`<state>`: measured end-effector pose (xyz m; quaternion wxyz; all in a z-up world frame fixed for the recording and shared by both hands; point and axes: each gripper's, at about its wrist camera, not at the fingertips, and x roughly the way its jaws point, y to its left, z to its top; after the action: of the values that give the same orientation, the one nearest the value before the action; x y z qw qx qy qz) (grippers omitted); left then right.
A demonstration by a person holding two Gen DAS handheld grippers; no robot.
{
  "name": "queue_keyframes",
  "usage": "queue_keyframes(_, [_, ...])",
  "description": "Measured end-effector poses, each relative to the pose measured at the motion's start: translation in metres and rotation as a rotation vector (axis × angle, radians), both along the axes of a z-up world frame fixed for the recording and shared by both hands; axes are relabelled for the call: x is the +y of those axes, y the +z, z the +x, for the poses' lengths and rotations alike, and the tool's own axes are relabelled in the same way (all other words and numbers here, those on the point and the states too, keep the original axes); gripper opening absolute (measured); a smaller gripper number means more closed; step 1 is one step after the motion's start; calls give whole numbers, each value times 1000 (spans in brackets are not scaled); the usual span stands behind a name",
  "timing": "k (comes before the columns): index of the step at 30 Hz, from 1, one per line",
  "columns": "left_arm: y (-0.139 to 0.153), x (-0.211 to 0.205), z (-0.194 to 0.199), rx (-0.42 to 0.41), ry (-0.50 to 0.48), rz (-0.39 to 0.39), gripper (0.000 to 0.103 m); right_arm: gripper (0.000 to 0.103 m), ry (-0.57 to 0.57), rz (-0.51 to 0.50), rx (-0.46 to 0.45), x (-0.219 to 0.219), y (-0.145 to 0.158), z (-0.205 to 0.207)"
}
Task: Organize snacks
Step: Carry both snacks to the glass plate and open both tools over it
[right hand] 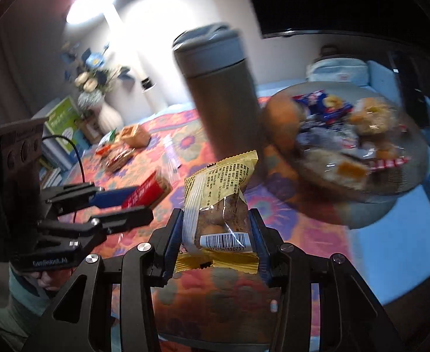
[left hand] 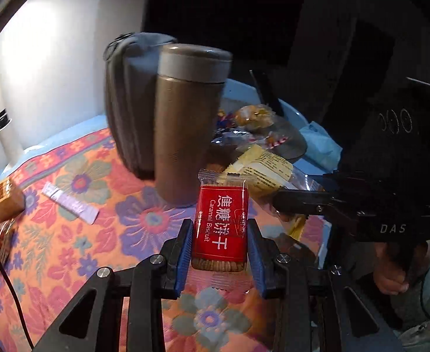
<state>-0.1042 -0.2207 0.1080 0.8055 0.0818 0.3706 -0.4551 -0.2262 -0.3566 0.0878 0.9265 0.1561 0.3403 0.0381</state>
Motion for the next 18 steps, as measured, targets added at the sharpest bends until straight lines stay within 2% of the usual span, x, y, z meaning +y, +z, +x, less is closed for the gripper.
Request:
queue_keyframes(6, [25, -64, -7, -38, -50, -28, 34, 43, -137, -41, -82, -53, 24, -6])
queue_keyframes(13, [43, -143, 4, -42, 4, -7, 34, 43, -306, 8, -101, -130, 28, 2])
queue_keyframes(18, [46, -184, 16, -61, 35, 22, 34, 43, -383, 63, -99, -165, 23, 7])
